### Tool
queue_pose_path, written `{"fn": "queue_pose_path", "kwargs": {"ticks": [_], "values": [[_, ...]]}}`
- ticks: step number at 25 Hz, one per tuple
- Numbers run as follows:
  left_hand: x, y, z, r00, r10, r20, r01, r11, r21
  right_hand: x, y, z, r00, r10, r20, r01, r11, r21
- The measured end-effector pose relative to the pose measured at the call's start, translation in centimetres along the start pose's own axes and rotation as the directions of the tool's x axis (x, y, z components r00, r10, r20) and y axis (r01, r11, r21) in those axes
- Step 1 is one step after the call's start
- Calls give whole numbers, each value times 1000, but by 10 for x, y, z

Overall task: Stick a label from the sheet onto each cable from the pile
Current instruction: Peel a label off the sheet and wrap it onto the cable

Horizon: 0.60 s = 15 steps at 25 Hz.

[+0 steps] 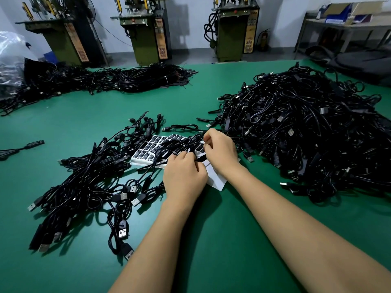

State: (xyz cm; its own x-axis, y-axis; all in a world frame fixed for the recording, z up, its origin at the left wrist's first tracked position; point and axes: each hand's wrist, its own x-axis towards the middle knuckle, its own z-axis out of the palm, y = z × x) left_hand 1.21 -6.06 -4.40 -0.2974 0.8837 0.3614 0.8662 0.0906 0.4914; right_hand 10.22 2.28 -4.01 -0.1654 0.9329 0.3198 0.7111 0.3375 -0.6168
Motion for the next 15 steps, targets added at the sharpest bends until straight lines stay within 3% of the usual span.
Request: {"fn": "queue_pose_path", "kwargs": {"ticks": [3,5,8,11,13,15], "values": [[2,-1,0,1000,0,3,0,1000,20,-10,-2,-6,990,2,-142,22,985,172],[2,0,0,1000,1,14,-1,1000,28,-17,1,-14,975,95,-203,-12,925,379],[1,-1,-2,1000,12,-28,-11,999,42,-29,12,-25,949,302,-86,-162,707,689],[-3,5,-3,970,75,-231,-100,990,-102,-36,20,-33,906,418,61,-278,482,831],[-7,14,-2,988,92,-126,-129,935,-331,-36,25,-38,880,449,156,-301,273,913],[-9,21,1,984,73,165,11,888,-460,-37,30,-43,865,446,229,-284,60,957]]}}
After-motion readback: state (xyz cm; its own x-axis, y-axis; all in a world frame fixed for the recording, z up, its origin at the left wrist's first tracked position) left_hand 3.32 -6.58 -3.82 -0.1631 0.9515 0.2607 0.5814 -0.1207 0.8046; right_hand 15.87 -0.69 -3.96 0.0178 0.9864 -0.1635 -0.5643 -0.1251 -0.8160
